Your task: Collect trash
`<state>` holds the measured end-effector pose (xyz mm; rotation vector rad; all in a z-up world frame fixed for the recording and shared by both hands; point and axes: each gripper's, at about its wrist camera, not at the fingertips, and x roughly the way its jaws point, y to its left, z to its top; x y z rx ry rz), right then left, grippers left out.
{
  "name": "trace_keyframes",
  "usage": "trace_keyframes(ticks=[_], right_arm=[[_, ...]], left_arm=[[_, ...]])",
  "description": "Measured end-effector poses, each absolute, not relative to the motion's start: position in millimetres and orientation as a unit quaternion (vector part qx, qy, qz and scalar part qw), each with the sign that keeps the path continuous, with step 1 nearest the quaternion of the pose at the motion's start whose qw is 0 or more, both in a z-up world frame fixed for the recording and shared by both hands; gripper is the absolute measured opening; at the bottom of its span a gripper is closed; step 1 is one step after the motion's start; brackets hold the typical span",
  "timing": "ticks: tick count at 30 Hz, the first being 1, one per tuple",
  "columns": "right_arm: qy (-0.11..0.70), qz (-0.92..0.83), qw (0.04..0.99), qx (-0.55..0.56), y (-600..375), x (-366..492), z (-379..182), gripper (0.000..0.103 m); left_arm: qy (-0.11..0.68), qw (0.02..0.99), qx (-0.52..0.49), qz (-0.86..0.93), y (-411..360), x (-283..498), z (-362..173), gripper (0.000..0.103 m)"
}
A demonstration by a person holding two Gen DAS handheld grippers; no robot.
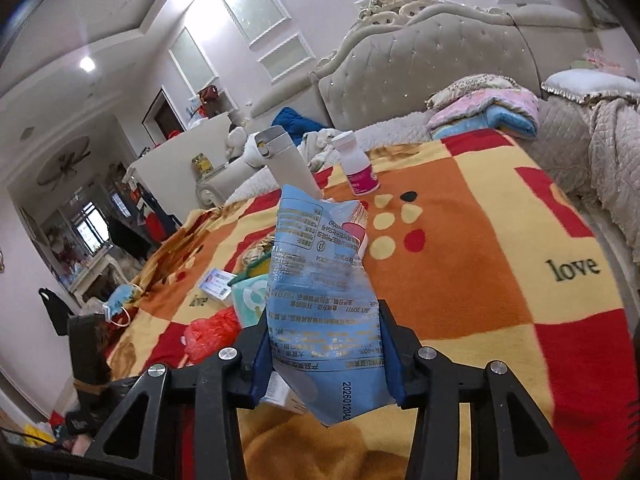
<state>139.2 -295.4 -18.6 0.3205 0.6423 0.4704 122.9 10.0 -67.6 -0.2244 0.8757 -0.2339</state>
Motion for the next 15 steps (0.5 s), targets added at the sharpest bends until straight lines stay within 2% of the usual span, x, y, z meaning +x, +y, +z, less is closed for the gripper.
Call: trace_keyframes(ticks=[15], right_arm=[[0.299, 0.214, 0.923, 0.116, -309.7, 114.1, -7.4, 0.044]], left_arm=[[0.365, 0.92, -0.124, -0.07, 52.1, 64.6, -14.7, 0.011]])
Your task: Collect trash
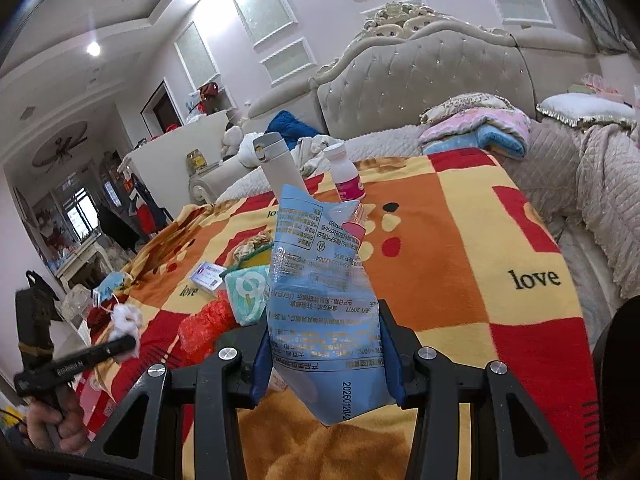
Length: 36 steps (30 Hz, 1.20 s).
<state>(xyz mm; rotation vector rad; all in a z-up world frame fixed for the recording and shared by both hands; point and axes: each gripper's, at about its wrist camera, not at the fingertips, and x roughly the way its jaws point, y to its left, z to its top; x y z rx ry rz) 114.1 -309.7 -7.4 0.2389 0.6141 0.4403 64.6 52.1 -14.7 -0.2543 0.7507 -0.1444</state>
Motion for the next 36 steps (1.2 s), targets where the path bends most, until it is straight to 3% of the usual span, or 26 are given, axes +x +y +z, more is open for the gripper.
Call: trace_keyframes(ticks=[36], right_arm=[[0.295, 0.17, 0.935, 0.099, -342.8, 93.1, -1.5, 0.044]], left_arm=[[0.373, 0.925, -0.069, 0.003, 26.3, 73.4, 3.8, 0.012]])
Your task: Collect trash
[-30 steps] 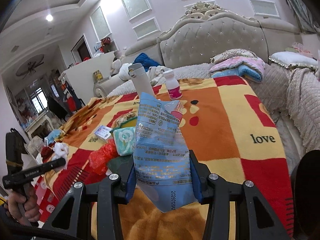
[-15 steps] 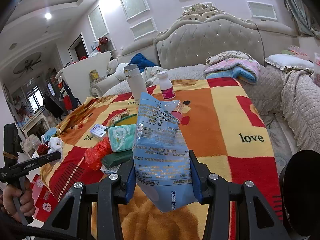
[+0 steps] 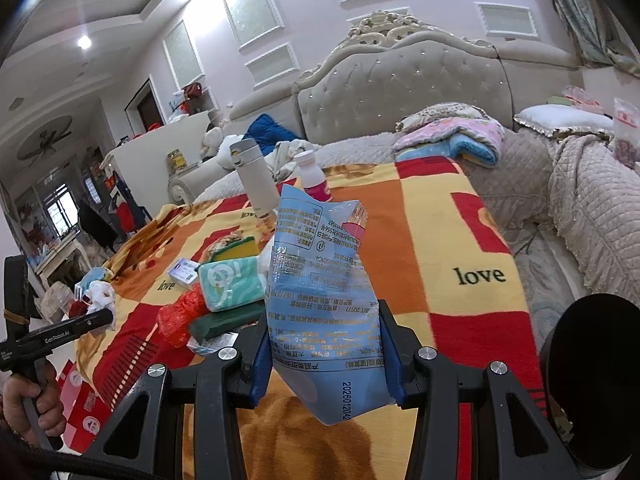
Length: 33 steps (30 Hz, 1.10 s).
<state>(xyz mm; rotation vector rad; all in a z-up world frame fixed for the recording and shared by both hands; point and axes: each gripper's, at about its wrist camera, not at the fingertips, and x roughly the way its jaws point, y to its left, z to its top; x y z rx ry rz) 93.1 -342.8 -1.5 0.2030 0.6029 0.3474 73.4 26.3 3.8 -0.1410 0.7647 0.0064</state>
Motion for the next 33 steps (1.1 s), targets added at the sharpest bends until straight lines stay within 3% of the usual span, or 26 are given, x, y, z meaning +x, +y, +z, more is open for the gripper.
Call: trace_keyframes(ticks=[19, 33], right_arm=[[0.245, 0.073, 0.955, 0.153, -448.9, 39.8, 14.2, 0.044], [0.259, -0.078, 0.946, 0.177, -540.1, 10.3, 4.5, 0.044]], left_arm=[[0.348, 0.935, -0.007, -0.059, -72.1, 83.7, 38.3, 0.012], [0.339, 0.905, 0.062, -0.25, -252.6, 97.1, 27.6, 0.012]])
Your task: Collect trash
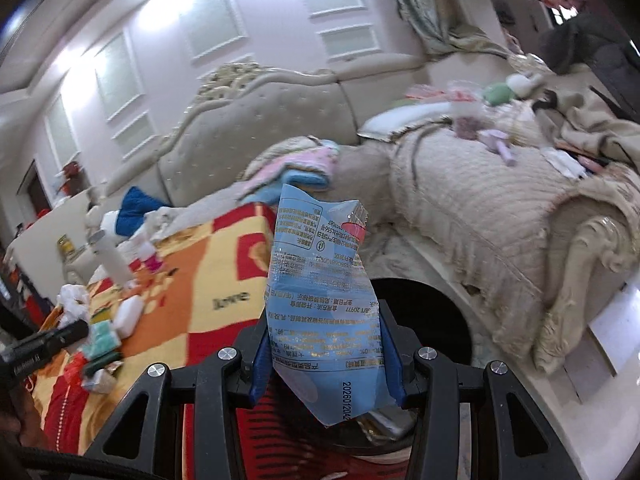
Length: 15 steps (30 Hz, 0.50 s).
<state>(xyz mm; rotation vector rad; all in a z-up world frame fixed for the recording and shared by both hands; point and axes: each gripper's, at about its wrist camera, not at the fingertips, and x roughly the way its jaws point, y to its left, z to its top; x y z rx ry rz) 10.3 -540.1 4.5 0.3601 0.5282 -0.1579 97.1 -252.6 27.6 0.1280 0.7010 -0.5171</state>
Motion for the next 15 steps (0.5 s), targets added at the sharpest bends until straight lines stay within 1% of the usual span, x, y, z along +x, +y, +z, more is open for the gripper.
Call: trace_keyframes(ticks=[7, 10, 15], right_arm=[[0.281, -0.098, 0.932, 0.208, -566.1, 24.0, -9.8, 0.045], [0.289, -0.108, 0.924, 0.226, -575.0, 32.7, -17.0, 0.045], [0.303, -0.123, 0.915, 0.237, -579.5, 45.9, -25.9, 0.046]], left_arm=[[0.327, 0.842, 0.116, -0.414, -353.4, 99.3, 5.1, 0.012], [0.342, 0.816, 0.119, -0.45, -381.5, 107.4, -8.1, 0.012], [0.374, 0.796, 0.112, -0.463, -400.5, 125.1, -27.3, 0.012]])
